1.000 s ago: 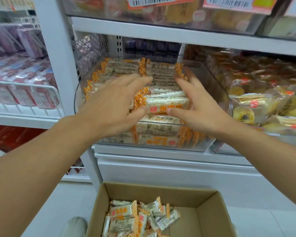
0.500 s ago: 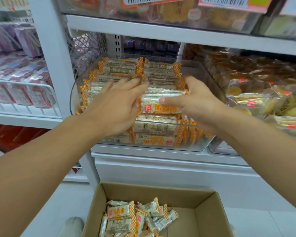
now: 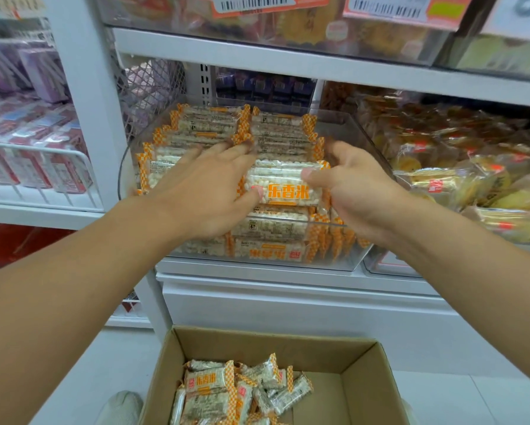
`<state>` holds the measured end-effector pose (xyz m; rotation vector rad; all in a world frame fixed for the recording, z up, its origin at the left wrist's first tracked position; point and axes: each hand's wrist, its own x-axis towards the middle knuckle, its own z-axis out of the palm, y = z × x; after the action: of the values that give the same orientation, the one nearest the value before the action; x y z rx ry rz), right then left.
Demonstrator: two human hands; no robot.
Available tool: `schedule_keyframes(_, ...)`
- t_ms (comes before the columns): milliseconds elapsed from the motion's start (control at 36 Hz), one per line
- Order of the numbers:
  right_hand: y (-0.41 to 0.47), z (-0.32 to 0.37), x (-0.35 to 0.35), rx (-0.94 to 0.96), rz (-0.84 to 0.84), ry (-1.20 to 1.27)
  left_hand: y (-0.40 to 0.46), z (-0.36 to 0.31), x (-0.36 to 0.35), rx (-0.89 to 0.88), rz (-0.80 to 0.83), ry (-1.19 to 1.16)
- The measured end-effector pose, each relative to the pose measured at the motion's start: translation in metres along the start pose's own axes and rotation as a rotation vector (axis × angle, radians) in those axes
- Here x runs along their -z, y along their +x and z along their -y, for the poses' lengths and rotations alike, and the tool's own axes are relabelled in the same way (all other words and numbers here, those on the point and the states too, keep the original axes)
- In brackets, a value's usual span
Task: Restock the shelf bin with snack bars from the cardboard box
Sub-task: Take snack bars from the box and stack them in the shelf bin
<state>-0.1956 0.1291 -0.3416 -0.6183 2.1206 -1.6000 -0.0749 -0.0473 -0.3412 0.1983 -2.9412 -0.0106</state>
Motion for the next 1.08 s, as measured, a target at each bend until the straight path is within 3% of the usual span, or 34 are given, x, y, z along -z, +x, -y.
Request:
schedule_keyframes(111, -0.004, -0.001, 0.001, 0.066, 0.008, -0.323, -0.002, -0.003, -0.001, 0.011, -0.016, -0.004)
schedule_keyframes(278, -0.012, -0.001, 0.000, 0.323, -0.091, -0.707, -0.006, -0.006, -0.005, 0.003, -0.050, 0.015)
schedule_keyframes(611, -0.005, 0.002, -0.004, 0.162, 0.128, -0.634, -0.001, -0.007, -0.005, -0.019, -0.014, 0.031)
schedule_keyframes(944, -0.029, 0.007, -0.004, 0.395, -0.053, -0.742, -0.011, -0.008, -0.009, -0.060, -0.141, 0.004)
schedule_keyframes(1083, -0.057, 0.000, 0.004, 0.596, -0.189, -0.975, -0.021, -0.012, 0.002, -0.092, -0.268, -0.024)
